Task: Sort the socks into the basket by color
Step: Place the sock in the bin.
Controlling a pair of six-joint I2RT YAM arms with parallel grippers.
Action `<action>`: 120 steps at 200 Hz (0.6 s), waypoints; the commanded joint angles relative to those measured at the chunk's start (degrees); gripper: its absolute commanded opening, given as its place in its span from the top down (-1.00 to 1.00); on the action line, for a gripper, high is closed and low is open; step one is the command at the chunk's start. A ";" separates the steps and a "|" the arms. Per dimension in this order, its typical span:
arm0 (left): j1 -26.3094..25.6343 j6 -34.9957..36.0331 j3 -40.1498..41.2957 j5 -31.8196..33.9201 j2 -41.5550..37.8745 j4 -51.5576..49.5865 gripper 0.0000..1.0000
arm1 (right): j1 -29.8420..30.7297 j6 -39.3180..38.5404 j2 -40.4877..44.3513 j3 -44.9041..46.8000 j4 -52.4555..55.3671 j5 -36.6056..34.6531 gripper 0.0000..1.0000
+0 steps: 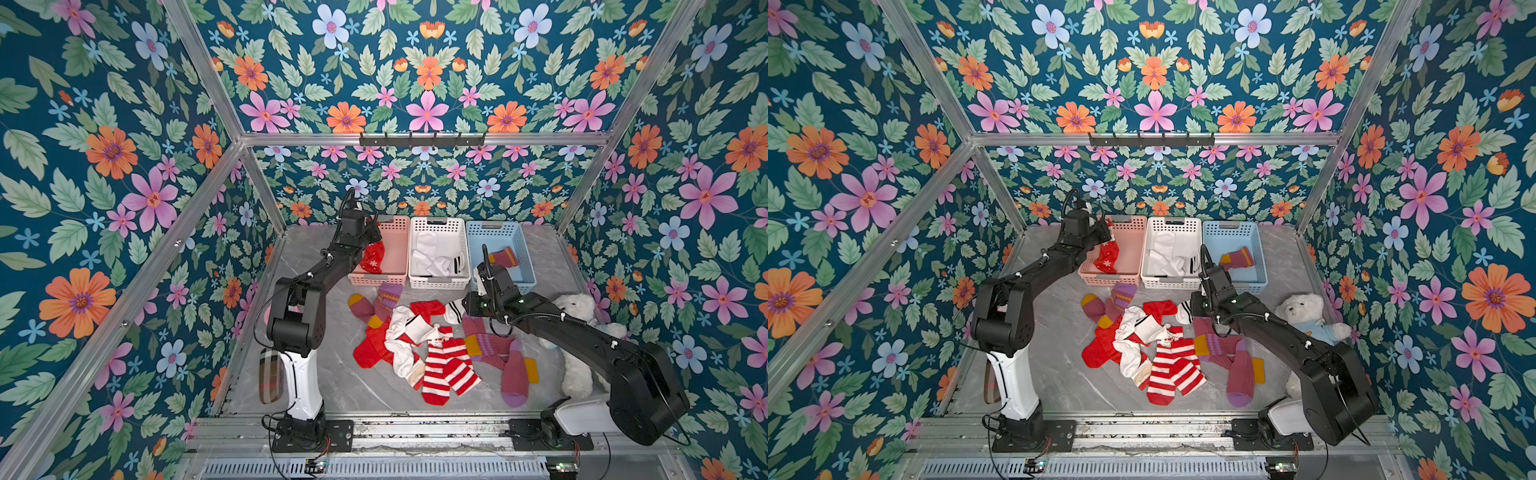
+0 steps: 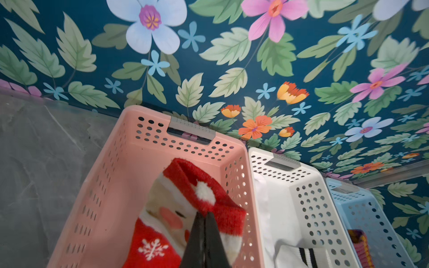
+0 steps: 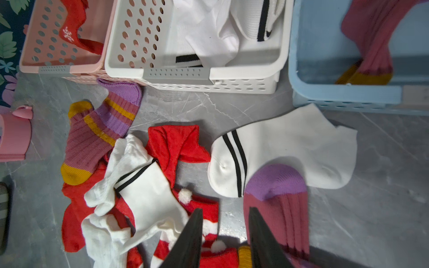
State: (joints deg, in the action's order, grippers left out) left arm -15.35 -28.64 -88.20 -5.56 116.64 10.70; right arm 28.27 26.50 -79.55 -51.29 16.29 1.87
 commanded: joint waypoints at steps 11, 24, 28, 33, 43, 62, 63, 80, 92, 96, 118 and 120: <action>0.57 -2.79 -4.89 -3.45 5.19 2.47 1.00 | 0.15 1.37 1.26 0.96 0.58 -1.15 0.27; 0.60 -3.19 -7.17 -4.84 7.53 2.57 0.98 | 0.19 1.67 1.63 1.48 0.64 -1.25 0.27; 0.59 -3.26 -7.87 -5.24 8.23 2.62 0.96 | 0.20 1.75 1.72 1.63 0.66 -1.33 0.28; 0.54 -3.35 -8.68 -5.61 8.97 2.57 0.94 | 0.20 1.87 1.89 1.77 0.62 -1.42 0.27; 0.66 -3.52 -10.34 -6.23 10.49 2.66 0.88 | 0.22 2.05 2.17 2.11 0.82 -1.68 0.27; 0.67 -3.52 -13.63 -7.54 13.00 2.66 0.79 | 0.20 2.24 2.90 2.64 1.19 -2.20 0.27; 0.67 -3.52 -13.82 -7.63 13.09 2.62 0.79 | 0.20 2.24 2.99 2.66 1.24 -2.21 0.27; 0.73 -3.27 -16.42 -8.08 14.63 2.01 0.55 | 0.20 2.24 3.59 2.75 1.70 -2.57 0.27; 0.82 -3.09 -17.56 -7.82 15.05 1.15 0.40 | 0.20 2.24 3.84 2.77 2.17 -2.81 0.27; 0.82 -3.01 -17.57 -7.74 14.96 1.08 0.38 | 0.21 2.24 3.93 2.79 2.32 -2.90 0.27; 0.94 -2.73 -15.60 -7.09 13.20 1.82 0.25 | 0.20 2.57 4.81 3.36 2.65 -3.19 0.26; 0.90 -2.67 -15.29 -7.05 13.03 1.92 0.24 | 0.20 2.58 4.90 3.47 2.57 -3.23 0.26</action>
State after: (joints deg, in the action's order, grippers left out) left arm -14.59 -31.48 -104.73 -12.84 131.31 11.49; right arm 28.45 28.01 -75.53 -48.27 17.43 -0.25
